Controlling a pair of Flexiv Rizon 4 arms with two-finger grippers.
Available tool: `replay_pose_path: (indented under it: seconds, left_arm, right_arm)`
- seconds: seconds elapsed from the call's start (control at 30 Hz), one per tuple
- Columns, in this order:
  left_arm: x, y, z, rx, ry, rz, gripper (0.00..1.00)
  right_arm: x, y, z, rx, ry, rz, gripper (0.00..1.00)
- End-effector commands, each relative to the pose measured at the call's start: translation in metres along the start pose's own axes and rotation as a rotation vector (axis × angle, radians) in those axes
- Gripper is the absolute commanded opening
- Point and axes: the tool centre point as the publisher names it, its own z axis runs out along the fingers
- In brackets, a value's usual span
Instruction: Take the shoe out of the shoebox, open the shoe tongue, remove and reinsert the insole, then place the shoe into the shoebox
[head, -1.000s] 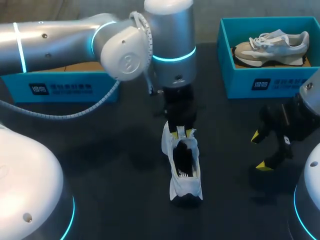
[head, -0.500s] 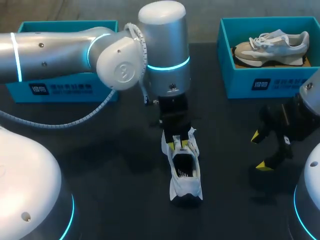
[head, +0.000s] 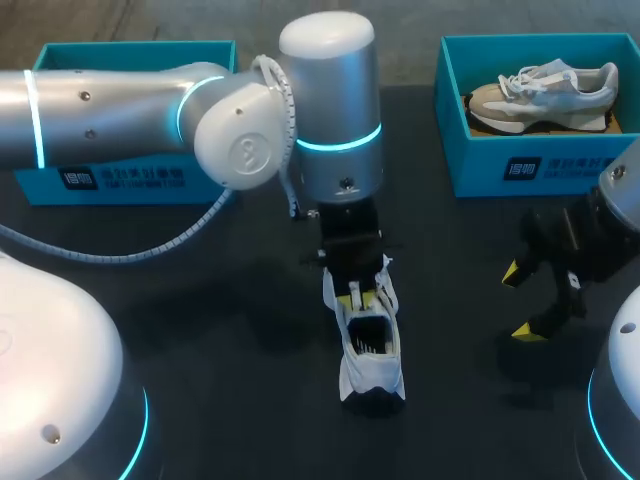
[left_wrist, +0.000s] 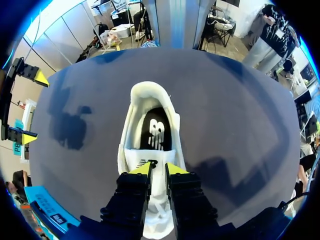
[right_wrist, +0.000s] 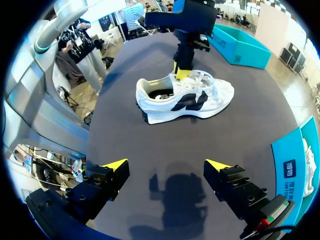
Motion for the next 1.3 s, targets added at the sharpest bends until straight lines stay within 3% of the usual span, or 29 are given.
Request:
replay_pose_path:
  seconds: [0.03, 0.23, 0.4, 0.43, 0.47, 0.5, 0.57, 1.03, 1.17, 1.3]
  left_arm:
    - [-0.002, -0.001, -0.009, -0.013, -0.014, 0.000, 0.20]
    - [-0.001, -0.005, -0.045, -0.083, -0.047, -0.011, 0.27]
    - [0.000, -0.004, -0.069, -0.104, -0.040, -0.096, 0.40]
    - [0.001, -0.004, -0.073, -0.093, -0.042, -0.145, 0.49]
    - [0.001, -0.004, -0.076, -0.080, -0.033, -0.209, 0.87]
    - [0.002, -0.004, -0.078, -0.052, -0.032, -0.277, 1.00]
    - [0.004, -0.004, -0.083, 0.042, -0.012, -0.340, 1.00]
    - [0.007, -0.007, -0.087, 0.048, -0.002, -0.332, 1.00]
    - [-0.001, -0.035, -0.083, -0.009, -0.016, -0.543, 1.00]
    - [-0.003, -0.057, -0.080, -0.042, -0.002, -0.901, 1.00]
  right_arm:
    - [0.001, 0.000, 0.001, 0.003, -0.004, 0.001, 1.00]
    - [0.001, 0.000, 0.001, 0.003, -0.004, 0.001, 1.00]
    - [0.001, 0.000, 0.001, 0.003, -0.004, 0.001, 1.00]
    - [0.001, 0.000, 0.001, 0.003, -0.004, 0.001, 1.00]
    - [0.001, 0.000, 0.001, 0.003, -0.004, 0.001, 1.00]
    - [0.001, 0.000, 0.001, 0.003, -0.004, 0.001, 1.00]
    - [0.001, 0.000, 0.001, 0.003, -0.004, 0.001, 1.00]
    - [0.001, 0.000, 0.001, 0.003, -0.004, 0.001, 1.00]
    - [0.001, 0.000, 0.001, 0.003, -0.004, 0.001, 1.00]
    - [0.001, 0.000, 0.001, 0.003, -0.004, 0.001, 1.00]
